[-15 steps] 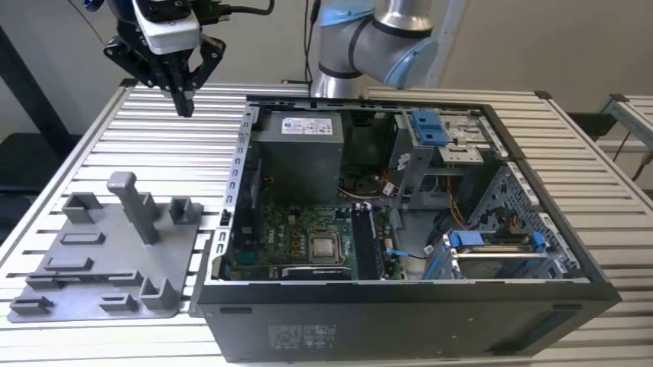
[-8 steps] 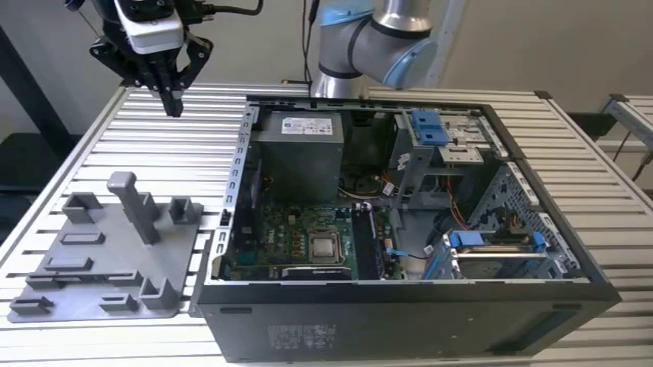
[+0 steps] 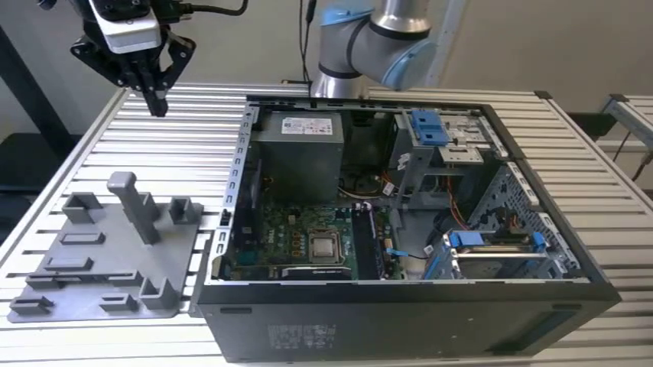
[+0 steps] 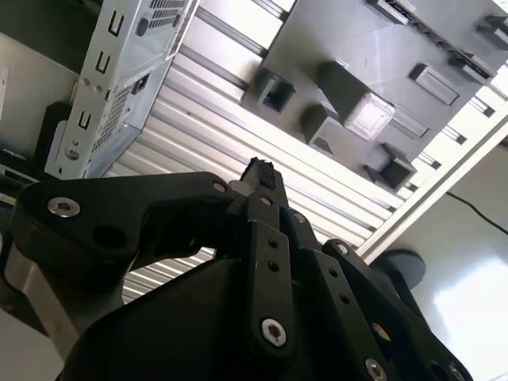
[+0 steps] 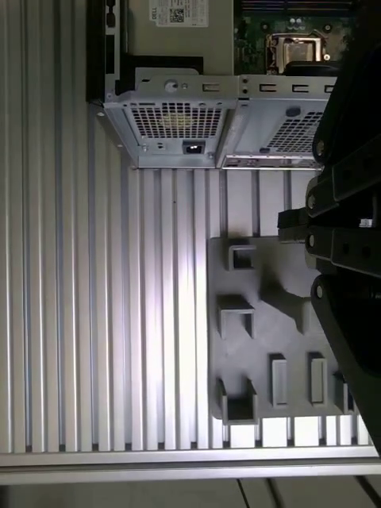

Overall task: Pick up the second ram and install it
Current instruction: 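Reach for the second ram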

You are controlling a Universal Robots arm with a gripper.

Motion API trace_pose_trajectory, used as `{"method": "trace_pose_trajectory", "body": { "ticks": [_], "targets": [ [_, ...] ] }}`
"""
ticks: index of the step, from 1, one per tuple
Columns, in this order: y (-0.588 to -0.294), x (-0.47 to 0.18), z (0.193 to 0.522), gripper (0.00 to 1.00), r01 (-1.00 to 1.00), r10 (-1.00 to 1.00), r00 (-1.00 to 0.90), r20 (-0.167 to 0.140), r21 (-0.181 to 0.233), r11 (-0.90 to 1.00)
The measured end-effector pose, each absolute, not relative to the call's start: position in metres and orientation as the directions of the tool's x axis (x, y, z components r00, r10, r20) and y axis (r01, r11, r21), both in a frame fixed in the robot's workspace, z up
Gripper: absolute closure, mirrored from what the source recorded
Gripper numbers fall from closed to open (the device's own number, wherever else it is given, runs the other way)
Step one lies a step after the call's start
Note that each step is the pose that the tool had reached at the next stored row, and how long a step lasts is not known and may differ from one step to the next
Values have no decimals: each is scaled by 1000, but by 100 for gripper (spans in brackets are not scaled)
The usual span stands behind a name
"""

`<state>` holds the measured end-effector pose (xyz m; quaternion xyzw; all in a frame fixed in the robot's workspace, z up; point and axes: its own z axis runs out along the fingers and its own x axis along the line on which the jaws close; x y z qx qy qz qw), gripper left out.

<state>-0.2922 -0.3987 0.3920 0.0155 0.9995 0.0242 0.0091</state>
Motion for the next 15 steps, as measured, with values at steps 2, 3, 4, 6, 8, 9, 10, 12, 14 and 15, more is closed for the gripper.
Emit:
{"method": "trace_pose_trajectory", "body": {
  "ticks": [2, 3, 4, 6, 8, 9, 10, 12, 14, 15],
  "targets": [
    [-399, -297, 392, 89, 30, 31, -999, -17, 49, 998],
    [-399, -300, 392, 89, 30, 31, -999, -17, 49, 998],
    [-399, -303, 392, 89, 30, 31, -999, -17, 49, 998],
    [-399, -308, 392, 89, 30, 31, -999, -17, 49, 998],
    [-399, -314, 392, 89, 30, 30, -999, -17, 49, 998],
    [-399, -317, 392, 89, 29, 30, -999, -17, 49, 998],
    [-399, -321, 392, 89, 29, 30, -999, -17, 49, 998],
    [-399, -328, 392, 89, 29, 29, -999, -17, 49, 998],
    [-399, -335, 392, 89, 28, 29, -999, -17, 49, 998],
    [-399, -338, 392, 89, 27, 28, -999, -17, 49, 998]
  ]
}}
